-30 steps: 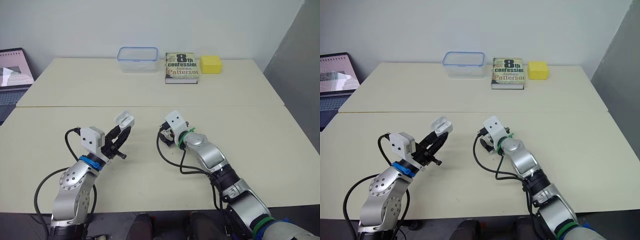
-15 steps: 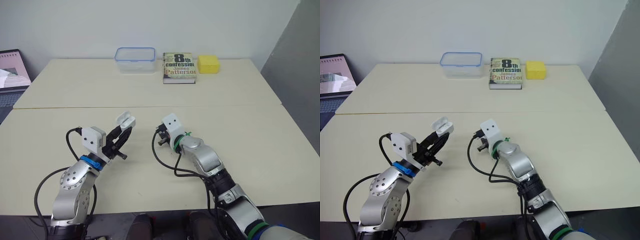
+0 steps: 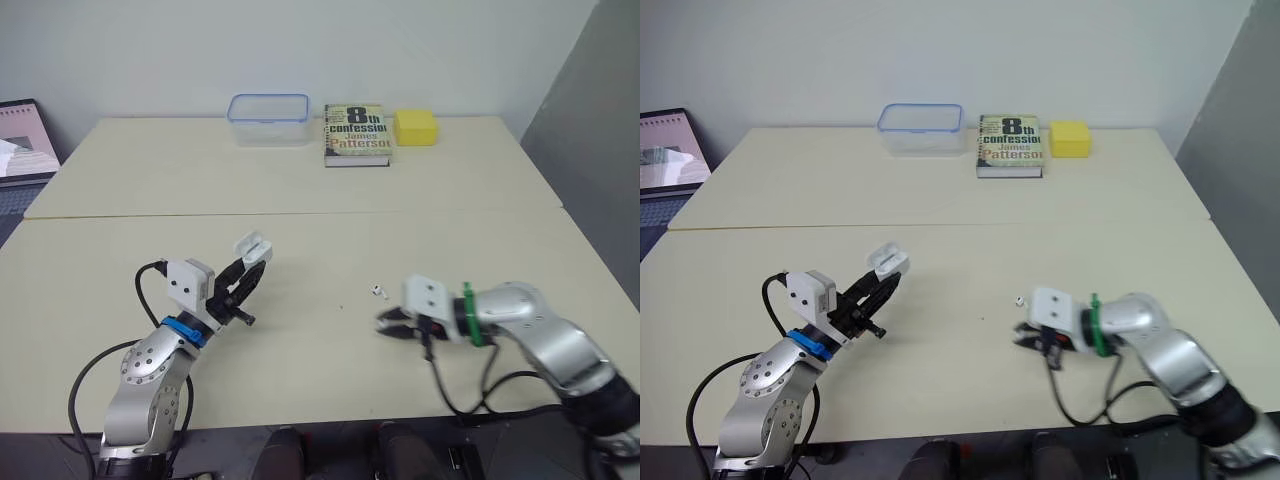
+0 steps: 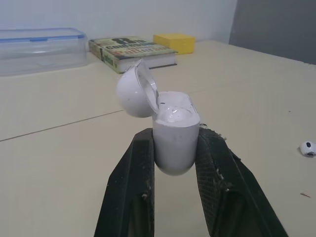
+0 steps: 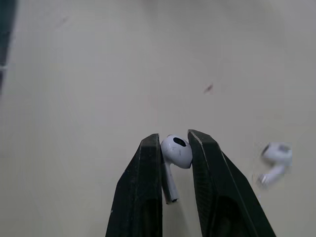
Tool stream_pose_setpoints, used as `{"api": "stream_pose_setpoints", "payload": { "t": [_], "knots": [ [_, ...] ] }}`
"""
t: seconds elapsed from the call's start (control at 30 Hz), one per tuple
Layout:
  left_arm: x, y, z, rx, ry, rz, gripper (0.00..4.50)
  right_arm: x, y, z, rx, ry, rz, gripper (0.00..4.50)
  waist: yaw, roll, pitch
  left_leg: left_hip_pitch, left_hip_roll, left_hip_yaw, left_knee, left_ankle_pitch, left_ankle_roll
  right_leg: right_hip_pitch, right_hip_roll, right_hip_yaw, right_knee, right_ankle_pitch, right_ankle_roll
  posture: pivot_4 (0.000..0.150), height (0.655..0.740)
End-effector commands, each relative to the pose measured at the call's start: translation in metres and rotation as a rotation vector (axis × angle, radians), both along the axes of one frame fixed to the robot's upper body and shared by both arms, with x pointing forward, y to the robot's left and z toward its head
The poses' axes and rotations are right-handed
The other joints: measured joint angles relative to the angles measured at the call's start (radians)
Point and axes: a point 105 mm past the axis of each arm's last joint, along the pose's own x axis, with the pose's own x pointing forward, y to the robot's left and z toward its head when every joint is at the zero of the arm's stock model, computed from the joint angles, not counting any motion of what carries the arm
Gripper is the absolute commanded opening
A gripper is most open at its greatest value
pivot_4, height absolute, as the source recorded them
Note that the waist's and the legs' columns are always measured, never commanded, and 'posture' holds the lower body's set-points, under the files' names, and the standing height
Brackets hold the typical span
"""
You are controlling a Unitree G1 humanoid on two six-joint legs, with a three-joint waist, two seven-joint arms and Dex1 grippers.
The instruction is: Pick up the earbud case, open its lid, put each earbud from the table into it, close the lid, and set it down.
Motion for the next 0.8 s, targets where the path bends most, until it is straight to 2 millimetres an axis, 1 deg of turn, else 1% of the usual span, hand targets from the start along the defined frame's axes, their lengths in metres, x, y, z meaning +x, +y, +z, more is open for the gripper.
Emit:
{"api": "stream_pose_setpoints", "payload": {
  "t": [0.03,0.13,0.2,0.37,0.5,0.6,0.67,0.73,0.8],
  "knots": [
    [-0.008,-0.006,0.016,0.005,-0.057,-0.026,0.78,-0.007,-0.034,0.006,-0.12,-0.002,0.081,0.45,-0.003,0.0,0.0,0.001,0.0,0.0,0.0,0.0,0.0,0.0,0.0,0.001,0.0,0.0,0.0,0.15,0.7302],
    [-0.011,-0.007,0.015,0.007,-0.047,-0.032,0.78,-0.008,-0.066,-0.003,-0.261,0.007,0.111,0.45,-0.001,0.0,0.0,0.002,0.0,0.002,0.0,0.0,0.0,0.001,0.001,0.001,0.0,0.0,0.0,0.15,0.7302],
    [-0.013,-0.008,0.014,0.008,-0.04,-0.038,0.78,-0.01,-0.077,-0.005,-0.302,0.039,0.112,0.45,-0.001,0.0,0.0,0.002,0.0,0.002,0.0,0.0,0.0,0.001,0.001,0.001,0.0,0.0,0.0,0.15,0.7302],
    [-0.016,-0.009,0.013,0.012,-0.028,-0.045,0.78,-0.012,-0.09,-0.012,-0.364,0.071,0.127,0.45,-0.001,0.0,0.0,0.003,0.0,0.005,0.0,0.0,0.0,0.001,0.0,0.004,0.0,0.0,0.0,0.15,0.7302],
    [-0.018,-0.01,0.013,0.014,-0.02,-0.049,0.78,-0.008,-0.09,-0.019,-0.393,0.064,0.125,0.45,0.0,0.0,0.0,0.003,0.0,0.006,0.0,0.0,0.0,0.001,0.0,0.005,0.0,0.0,0.0,0.15,0.7302],
    [-0.018,-0.009,0.013,0.016,-0.016,-0.049,0.78,-0.003,-0.097,-0.027,-0.436,0.049,0.106,0.45,0.0,-0.001,0.0,0.004,0.0,0.006,0.0,0.0,0.0,0.001,0.0,0.006,0.0,0.0,0.001,0.15,0.7302],
    [-0.018,-0.009,0.013,0.017,-0.015,-0.048,0.78,-0.002,-0.099,-0.03,-0.423,0.071,0.089,0.45,-0.001,-0.002,0.001,0.006,0.0,0.006,0.0,0.0,0.0,0.004,0.0,0.006,0.0,0.0,0.001,0.15,0.7302],
    [-0.018,-0.01,0.013,0.019,-0.015,-0.048,0.78,0.001,-0.102,-0.031,-0.427,0.073,0.08,1.2,-0.001,-0.003,0.0,0.011,0.0,0.007,0.0,0.0,0.0,0.008,0.0,0.006,-0.001,0.0,0.0,0.15,0.7302],
    [-0.018,-0.01,0.013,0.02,-0.016,-0.047,0.78,0.003,-0.105,-0.032,-0.439,0.069,0.085,1.81,0.0,-0.004,0.0,0.013,0.0,0.008,0.0,0.0,0.0,0.009,-0.001,0.007,-0.001,0.0,0.0,0.15,0.7302]
  ]
}}
